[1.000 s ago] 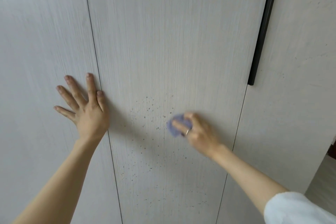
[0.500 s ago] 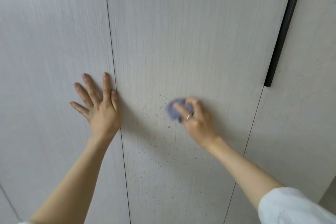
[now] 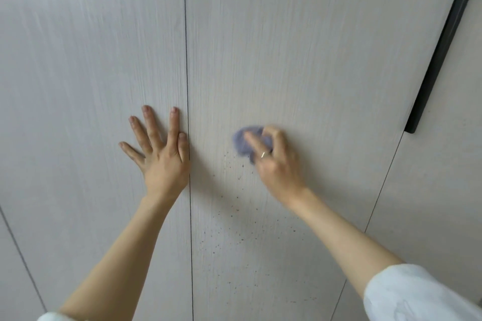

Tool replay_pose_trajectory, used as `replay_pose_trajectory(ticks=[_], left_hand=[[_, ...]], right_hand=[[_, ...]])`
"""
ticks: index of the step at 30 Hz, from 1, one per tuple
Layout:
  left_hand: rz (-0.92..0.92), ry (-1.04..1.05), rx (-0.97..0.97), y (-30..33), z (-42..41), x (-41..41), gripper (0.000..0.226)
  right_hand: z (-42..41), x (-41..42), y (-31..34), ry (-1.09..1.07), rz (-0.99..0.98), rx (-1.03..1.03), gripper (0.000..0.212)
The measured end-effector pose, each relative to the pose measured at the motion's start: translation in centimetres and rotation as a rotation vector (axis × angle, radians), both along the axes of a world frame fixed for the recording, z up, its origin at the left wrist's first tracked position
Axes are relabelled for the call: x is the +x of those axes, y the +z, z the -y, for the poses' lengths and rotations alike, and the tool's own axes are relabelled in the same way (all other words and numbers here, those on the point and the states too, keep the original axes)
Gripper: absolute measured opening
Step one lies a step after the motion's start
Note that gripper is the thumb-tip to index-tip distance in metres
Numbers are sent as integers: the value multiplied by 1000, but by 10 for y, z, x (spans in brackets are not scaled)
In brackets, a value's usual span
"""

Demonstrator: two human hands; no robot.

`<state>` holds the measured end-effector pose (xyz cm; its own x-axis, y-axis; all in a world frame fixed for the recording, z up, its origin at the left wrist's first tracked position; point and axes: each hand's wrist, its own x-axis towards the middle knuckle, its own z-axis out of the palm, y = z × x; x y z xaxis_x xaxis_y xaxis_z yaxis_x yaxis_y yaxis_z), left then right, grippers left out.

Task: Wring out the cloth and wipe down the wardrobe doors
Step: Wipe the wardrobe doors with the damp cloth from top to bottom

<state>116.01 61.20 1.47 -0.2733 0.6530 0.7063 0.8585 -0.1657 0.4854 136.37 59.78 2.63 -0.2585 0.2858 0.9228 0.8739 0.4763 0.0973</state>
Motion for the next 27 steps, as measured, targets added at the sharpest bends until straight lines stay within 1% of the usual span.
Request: replay_pose_trajectory(ticks=[1,3,4,5,6,7,8,9,10,11,12,13,14,15,16,17,19,20,21,22,24,25,26,27], left_hand=[[-3,-1,0,-1,0,-2,52],[-15,-10,2,-3,-1,-4,51],[-22,-12,4,-4,-2,-4,51],[-28,-14,5,-5,-2,-5,51],[-32,-15,5,-6,-3,-6,51],[-36,-15,6,-7,-3,-7,51],[-41,-15,7,-8,-4,-8,51],[-47,-17,11,-10,-4,-9,50],[-52,-22,18,-11,-5,-11,50],[-59,-29,27,-13,-5,-12,50],[-66,-33,38,-14,-6,-13,50],[-71,-35,47,-16,-7,-14,50],[-75,-37,55,-17,-8,-15,50],[-77,-37,64,-19,-9,-16,51],[-78,-33,78,-21,-9,-17,51],[-83,-29,92,-21,-10,-17,51],[-88,-31,85,-26,-9,-19,51],[-93,-33,81,-28,-9,-20,51],[-94,-31,74,-35,-7,-23,51],[-101,-25,74,-41,-7,-25,51],[-117,-19,64,-54,-6,-30,52],[-121,-17,60,-59,-6,-32,52],[-122,-15,60,-62,-6,-33,52],[-121,-15,59,-63,-7,-33,52]], right_hand=[[2,-1,-24,52,125,-42,27],[2,3,-60,95,484,3,25],[-1,7,-67,95,626,34,26],[-3,10,-64,101,677,62,27],[-4,8,-55,90,630,62,24],[1,3,-38,41,508,61,18],[3,-1,-19,7,303,25,13],[0,-6,0,46,151,-3,15],[-2,-10,19,36,23,24,18],[-2,-15,38,43,-64,40,20],[-4,-21,47,5,-126,86,26],[-8,-27,47,18,-147,111,31],[-12,-32,40,19,-144,103,33],[-17,-37,23,7,-92,79,31],[-19,-42,2,14,5,66,29],[-20,-43,-22,56,149,73,31],[-15,-38,-63,128,523,103,34],[-10,-35,-72,127,640,109,39],[-6,-34,-78,118,691,108,43],[-4,-33,-75,113,687,107,43],[-7,-37,-56,130,571,122,37],[-12,-43,-40,138,471,146,30],[-16,-49,-21,132,346,163,30],[-18,-57,0,114,221,163,35]])
